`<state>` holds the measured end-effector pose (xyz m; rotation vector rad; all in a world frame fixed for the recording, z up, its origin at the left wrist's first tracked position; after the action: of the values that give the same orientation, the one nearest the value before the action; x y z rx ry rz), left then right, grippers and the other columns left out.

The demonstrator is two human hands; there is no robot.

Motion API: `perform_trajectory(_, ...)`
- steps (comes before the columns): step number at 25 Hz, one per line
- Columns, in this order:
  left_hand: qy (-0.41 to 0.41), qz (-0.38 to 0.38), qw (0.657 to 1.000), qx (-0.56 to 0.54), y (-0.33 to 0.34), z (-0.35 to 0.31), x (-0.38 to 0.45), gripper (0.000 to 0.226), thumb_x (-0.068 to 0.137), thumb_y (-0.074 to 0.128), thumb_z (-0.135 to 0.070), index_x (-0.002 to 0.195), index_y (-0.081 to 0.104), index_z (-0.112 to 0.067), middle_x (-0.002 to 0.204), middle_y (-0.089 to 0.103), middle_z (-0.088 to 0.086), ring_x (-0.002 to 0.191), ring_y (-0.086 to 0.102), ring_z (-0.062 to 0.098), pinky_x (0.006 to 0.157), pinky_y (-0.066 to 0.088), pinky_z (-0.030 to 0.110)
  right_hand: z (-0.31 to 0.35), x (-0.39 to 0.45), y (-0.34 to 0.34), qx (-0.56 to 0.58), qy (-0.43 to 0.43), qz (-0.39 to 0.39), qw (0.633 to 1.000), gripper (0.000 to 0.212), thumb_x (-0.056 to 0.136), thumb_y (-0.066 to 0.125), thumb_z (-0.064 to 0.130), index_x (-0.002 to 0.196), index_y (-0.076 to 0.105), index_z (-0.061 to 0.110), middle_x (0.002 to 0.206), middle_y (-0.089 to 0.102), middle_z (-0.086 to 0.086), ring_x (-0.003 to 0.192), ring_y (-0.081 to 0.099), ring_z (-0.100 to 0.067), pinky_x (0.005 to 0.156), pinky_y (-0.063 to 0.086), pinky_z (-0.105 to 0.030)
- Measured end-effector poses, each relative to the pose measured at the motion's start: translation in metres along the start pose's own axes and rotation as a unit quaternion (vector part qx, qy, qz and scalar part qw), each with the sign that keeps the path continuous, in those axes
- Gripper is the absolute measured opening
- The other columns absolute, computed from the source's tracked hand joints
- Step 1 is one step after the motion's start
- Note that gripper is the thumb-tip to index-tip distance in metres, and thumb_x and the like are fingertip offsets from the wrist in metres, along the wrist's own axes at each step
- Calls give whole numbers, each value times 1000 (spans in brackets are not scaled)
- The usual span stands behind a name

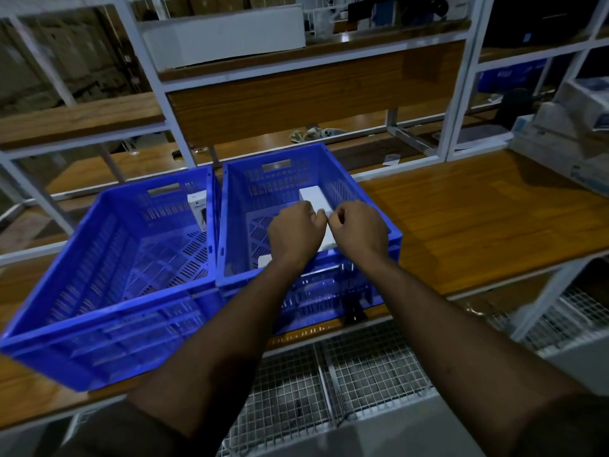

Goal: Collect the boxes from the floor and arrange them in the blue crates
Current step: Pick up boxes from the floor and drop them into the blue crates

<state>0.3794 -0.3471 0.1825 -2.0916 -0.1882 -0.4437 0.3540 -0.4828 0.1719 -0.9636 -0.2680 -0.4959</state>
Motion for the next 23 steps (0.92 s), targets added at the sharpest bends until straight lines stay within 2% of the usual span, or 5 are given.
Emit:
perform_trajectory(2, -1, -14, 999, -36, 0, -4, -10, 41, 95, 53, -34, 60, 38, -20, 58, 48, 0, 58, 50, 22, 52, 28, 32, -3, -10, -9, 43, -2, -39, 998, 20, 94, 53, 28, 85, 65, 16, 87, 61, -1, 83, 57, -18, 64, 48, -35)
perform_trajectory(5, 1, -25, 995, -100, 5, -12, -26, 37, 97, 52, -37, 65, 45, -21, 59, 51, -4, 55, 49, 13, 51, 28, 30, -12, -30, -22, 71, 2, -80, 994, 13, 95, 56, 24, 97, 64, 15, 101, 59, -2, 97, 53, -16, 79, 47, -31)
perform_trajectory(11, 121, -15, 979, -162, 15, -55, -53, 27, 100, 51, -44, 83, 57, -24, 69, 59, -9, 64, 54, 7, 55, 37, 31, -36, -73, -56, 15, 44, -174, 984, 11, 95, 57, 27, 96, 61, 17, 100, 56, -1, 95, 50, -15, 73, 37, -24)
perform_trajectory(17, 216, 35, 952, -213, 20, -73, -86, 22, 100, 55, -39, 87, 57, -22, 74, 63, -4, 67, 57, 15, 58, 35, 31, -67, -122, -66, -35, 195, -183, 963, 22, 99, 51, 33, 88, 60, 16, 88, 56, 1, 77, 51, -18, 63, 39, -33)
perform_trajectory(23, 268, 182, 923, -208, 76, -67, -160, 25, 100, 52, -42, 89, 57, -20, 79, 68, 6, 78, 66, 30, 60, 37, 34, -92, -223, -65, -106, 340, -176, 918, 31, 98, 48, 33, 80, 61, 13, 78, 61, -7, 67, 56, -25, 57, 43, -33)
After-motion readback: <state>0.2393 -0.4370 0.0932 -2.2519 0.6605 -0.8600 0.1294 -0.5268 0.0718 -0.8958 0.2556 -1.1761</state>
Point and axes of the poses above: each hand's wrist, its own x-axis towards the middle knuckle, its own y-axis out of the palm, z = x × y, the point moved 9 cm from there along x, towards the middle knuckle
